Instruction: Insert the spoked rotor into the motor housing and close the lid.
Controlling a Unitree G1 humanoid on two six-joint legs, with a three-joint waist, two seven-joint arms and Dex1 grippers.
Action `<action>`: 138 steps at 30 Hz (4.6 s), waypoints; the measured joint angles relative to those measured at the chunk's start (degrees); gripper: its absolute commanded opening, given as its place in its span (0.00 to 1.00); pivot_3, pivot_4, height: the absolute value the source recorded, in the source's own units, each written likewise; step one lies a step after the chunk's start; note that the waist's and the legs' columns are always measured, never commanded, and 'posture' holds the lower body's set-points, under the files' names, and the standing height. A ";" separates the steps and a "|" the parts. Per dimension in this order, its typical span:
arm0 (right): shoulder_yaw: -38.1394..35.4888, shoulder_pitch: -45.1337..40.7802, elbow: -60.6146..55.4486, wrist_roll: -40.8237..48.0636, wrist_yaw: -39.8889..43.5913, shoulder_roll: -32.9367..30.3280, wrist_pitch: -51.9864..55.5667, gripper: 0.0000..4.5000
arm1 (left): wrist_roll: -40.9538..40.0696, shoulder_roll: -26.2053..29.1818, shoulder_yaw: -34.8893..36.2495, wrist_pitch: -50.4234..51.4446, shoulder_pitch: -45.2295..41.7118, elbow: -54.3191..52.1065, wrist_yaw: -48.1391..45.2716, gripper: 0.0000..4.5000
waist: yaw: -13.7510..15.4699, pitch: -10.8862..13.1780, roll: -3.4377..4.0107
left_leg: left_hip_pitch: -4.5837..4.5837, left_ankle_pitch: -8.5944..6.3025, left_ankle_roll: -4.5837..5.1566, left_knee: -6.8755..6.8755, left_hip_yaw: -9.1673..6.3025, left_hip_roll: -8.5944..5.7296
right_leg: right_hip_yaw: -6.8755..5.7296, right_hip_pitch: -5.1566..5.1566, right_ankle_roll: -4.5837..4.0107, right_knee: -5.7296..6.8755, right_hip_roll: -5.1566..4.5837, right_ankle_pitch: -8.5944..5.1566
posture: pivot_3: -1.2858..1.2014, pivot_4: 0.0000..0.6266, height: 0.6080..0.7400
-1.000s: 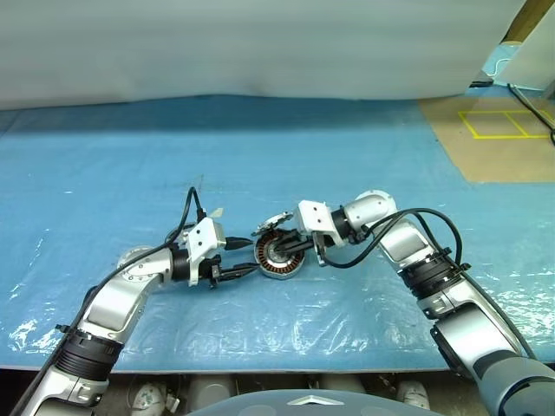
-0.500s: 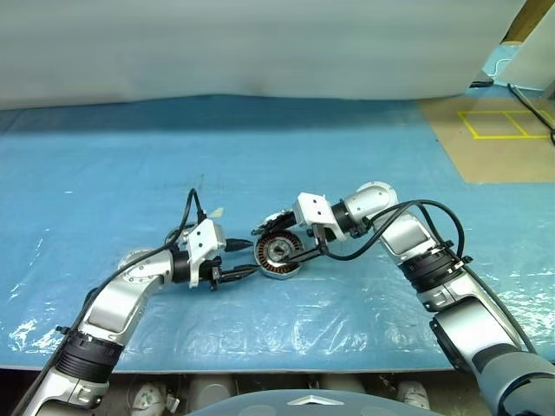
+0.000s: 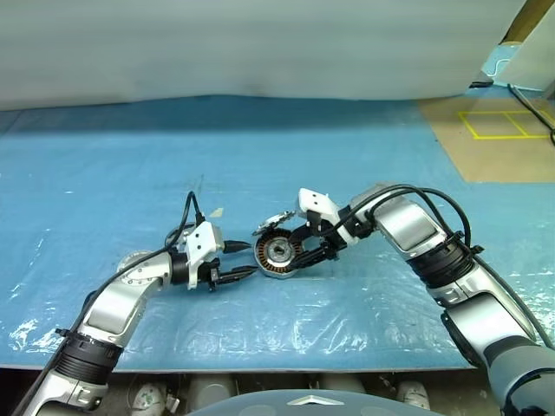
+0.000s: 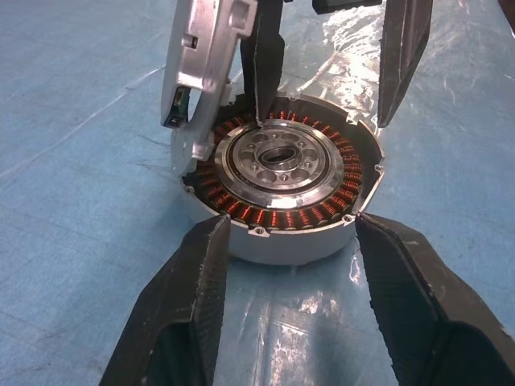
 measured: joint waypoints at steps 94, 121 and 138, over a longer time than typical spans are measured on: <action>3.52 -3.73 -1.84 15.69 -6.14 -3.56 14.92 0.02 | 0.90 -2.14 -0.39 -0.35 0.32 -0.39 2.27 0.57 | 1.42 0.03 0.05 | -0.01 -0.01 -0.03 0.32 -0.01 0.02 | 0.04 -0.06 -0.01 0.44 -0.03 -0.01 | 0.52 0.24 1.00; 5.20 -4.19 -3.56 13.49 -13.00 -2.41 14.79 0.02 | 6.18 -2.91 -7.12 -4.19 -1.98 1.49 -0.36 0.57 | 1.51 0.05 0.09 | 0.00 -0.01 -0.04 0.28 0.00 0.00 | 0.05 -0.06 0.00 0.42 -0.04 -0.01 | 0.52 0.24 1.00; 0.49 -3.17 -3.89 16.53 -16.57 -0.22 14.93 0.02 | 11.46 -5.33 -7.49 -15.08 -4.36 11.02 5.27 0.57 | 1.54 0.05 0.11 | 0.13 0.00 -0.03 0.48 0.00 -0.02 | 0.10 0.16 0.00 0.46 -0.12 0.00 | 0.52 0.24 1.00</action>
